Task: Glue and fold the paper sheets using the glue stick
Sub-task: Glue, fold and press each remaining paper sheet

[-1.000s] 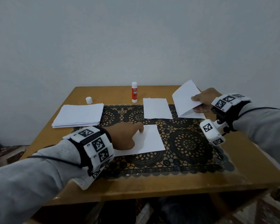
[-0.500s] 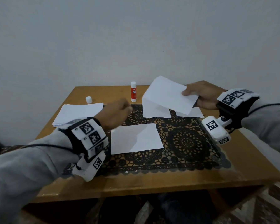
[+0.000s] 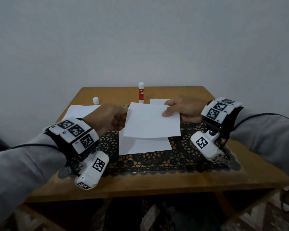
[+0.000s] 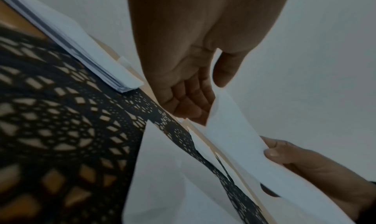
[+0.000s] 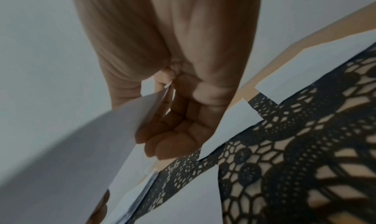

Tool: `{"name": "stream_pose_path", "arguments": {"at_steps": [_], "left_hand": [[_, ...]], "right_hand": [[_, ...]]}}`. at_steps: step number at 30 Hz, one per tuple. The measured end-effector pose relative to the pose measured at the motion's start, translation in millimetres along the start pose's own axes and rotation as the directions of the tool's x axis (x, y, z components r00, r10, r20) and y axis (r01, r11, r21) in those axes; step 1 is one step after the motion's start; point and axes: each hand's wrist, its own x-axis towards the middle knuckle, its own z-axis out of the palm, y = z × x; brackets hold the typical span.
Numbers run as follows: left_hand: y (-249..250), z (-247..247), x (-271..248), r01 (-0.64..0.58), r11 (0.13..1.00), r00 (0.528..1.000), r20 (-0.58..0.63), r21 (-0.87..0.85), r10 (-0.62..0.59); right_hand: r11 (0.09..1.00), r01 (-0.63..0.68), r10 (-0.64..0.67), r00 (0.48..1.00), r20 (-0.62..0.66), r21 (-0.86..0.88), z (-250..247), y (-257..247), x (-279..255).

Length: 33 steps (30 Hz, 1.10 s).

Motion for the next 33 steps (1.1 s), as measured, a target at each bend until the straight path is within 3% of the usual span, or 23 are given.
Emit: {"name": "stream_pose_path", "arguments": {"at_steps": [3, 12, 17, 27, 33], "left_hand": [[-3, -2, 0, -0.009, 0.991, 0.999, -0.042, 0.135, 0.015], [-20, -8, 0, 0.176, 0.944, 0.977, -0.169, 0.278, -0.132], [-18, -4, -1, 0.234, 0.888, 0.969, -0.168, 0.396, -0.180], [-17, -2, 1, 0.273, 0.776, 0.962, -0.174, 0.568, -0.211], [-12, -2, 3, 0.319, 0.763, 0.948, -0.186, 0.562, -0.259]], "right_hand": [[1.000, -0.022, 0.022, 0.999, -0.042, -0.006, 6, 0, 1], [0.983, -0.182, 0.174, 0.970, -0.170, -0.032, 12, 25, 4], [0.937, -0.272, 0.228, 0.951, -0.209, -0.218, 16, 22, 2], [0.856, -0.300, 0.219, 0.948, -0.231, -0.422, 22, 20, -2], [0.864, -0.291, 0.211, 0.950, -0.229, -0.411, 22, 20, -2]]}}
